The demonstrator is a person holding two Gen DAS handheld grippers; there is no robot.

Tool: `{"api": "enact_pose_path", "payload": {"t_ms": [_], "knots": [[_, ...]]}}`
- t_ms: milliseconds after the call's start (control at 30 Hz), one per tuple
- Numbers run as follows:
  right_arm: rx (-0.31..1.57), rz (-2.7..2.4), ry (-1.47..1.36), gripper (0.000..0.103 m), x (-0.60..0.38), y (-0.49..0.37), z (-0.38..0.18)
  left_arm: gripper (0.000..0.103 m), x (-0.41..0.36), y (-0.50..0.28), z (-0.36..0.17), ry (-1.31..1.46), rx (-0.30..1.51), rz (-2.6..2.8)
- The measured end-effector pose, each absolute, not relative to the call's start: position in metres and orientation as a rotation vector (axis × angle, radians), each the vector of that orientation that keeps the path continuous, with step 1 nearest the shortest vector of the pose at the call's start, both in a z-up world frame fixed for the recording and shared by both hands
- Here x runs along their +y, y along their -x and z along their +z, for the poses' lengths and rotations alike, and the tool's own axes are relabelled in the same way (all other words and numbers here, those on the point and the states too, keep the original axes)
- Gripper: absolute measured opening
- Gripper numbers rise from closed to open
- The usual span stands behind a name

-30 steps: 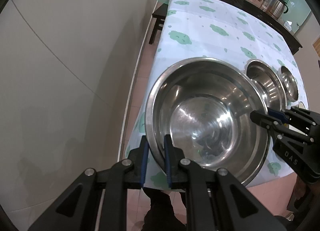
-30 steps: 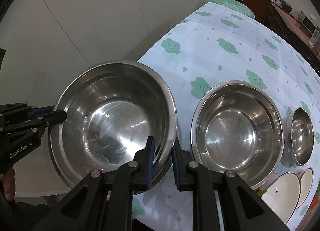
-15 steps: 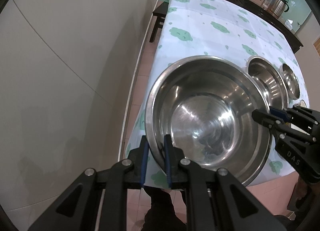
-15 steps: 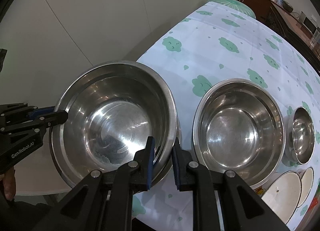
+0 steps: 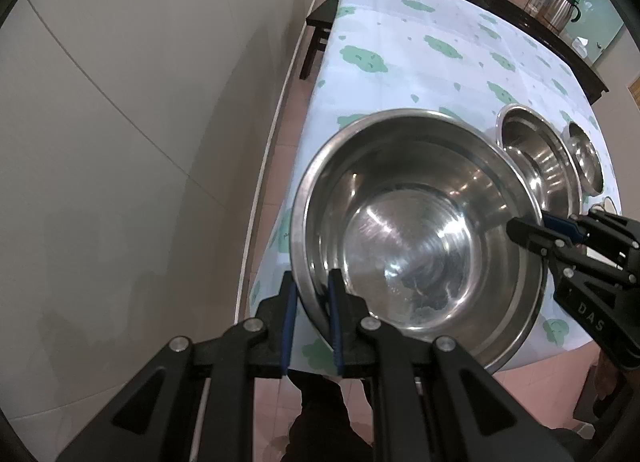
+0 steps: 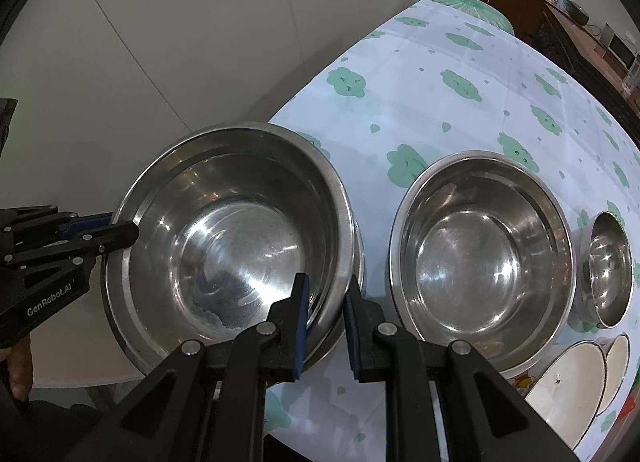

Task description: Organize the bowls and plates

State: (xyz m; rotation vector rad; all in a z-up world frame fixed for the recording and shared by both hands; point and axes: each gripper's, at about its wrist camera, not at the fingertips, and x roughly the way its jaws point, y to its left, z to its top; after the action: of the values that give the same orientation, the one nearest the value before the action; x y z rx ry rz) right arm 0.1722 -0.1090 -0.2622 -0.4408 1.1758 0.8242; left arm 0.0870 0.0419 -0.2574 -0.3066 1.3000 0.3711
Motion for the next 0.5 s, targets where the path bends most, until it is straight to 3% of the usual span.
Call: {"api": "enact_pose_path", "payload": {"t_ms": [500], "knots": [[1.189,0.825,0.443,0.018,-0.1095,-0.172,-0.2649,0.012,0.0428,-0.0883,-0.2639,0.307,1.309,0.364]]}}
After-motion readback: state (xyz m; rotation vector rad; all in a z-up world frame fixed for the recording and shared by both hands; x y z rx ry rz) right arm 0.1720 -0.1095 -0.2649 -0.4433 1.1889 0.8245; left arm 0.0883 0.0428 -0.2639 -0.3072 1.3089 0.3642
